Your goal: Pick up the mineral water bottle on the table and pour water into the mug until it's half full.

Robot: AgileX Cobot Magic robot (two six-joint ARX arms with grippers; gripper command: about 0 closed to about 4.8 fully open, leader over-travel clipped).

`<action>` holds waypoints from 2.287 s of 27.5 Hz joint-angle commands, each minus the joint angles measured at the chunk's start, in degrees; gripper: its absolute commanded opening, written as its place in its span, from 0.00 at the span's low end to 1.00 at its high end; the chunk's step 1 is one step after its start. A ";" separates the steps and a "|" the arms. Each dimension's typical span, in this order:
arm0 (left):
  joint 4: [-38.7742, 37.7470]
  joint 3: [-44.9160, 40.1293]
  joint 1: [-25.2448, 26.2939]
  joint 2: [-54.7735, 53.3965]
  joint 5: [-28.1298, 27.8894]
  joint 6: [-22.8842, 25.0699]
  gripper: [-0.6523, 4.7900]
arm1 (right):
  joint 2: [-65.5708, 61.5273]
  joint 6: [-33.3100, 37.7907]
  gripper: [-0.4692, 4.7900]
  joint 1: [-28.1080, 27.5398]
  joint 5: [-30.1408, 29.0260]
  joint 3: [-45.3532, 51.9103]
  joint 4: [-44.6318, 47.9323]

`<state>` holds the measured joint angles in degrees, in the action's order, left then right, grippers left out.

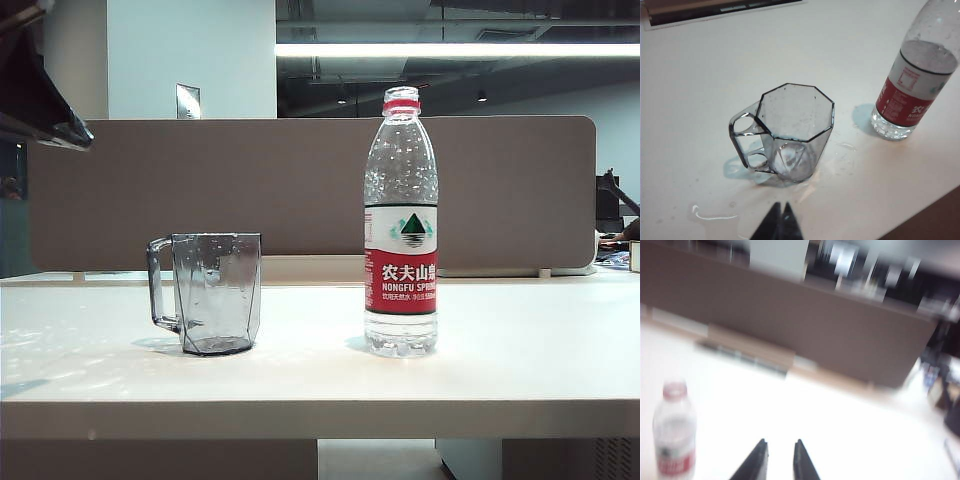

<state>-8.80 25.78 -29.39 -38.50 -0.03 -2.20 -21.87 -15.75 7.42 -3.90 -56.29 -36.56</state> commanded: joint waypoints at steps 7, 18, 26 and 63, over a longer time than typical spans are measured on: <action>0.76 -0.96 0.00 -0.98 0.20 0.04 0.12 | -19.28 -0.85 0.27 0.11 -5.38 -9.29 2.71; -0.15 -3.78 -2.69 -1.95 0.24 0.04 0.12 | -32.28 4.11 0.27 0.72 -8.07 0.66 18.82; -0.15 -3.78 -2.82 -2.23 0.24 0.07 0.12 | -31.69 24.06 0.27 1.22 -8.26 25.57 58.99; -0.15 -3.76 -2.80 -2.21 0.22 0.04 0.12 | -66.12 19.82 0.76 28.33 9.33 48.11 111.56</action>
<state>-9.65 21.82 -32.25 -40.77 -0.03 -2.20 -86.37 4.05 35.66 7.86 -7.07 71.18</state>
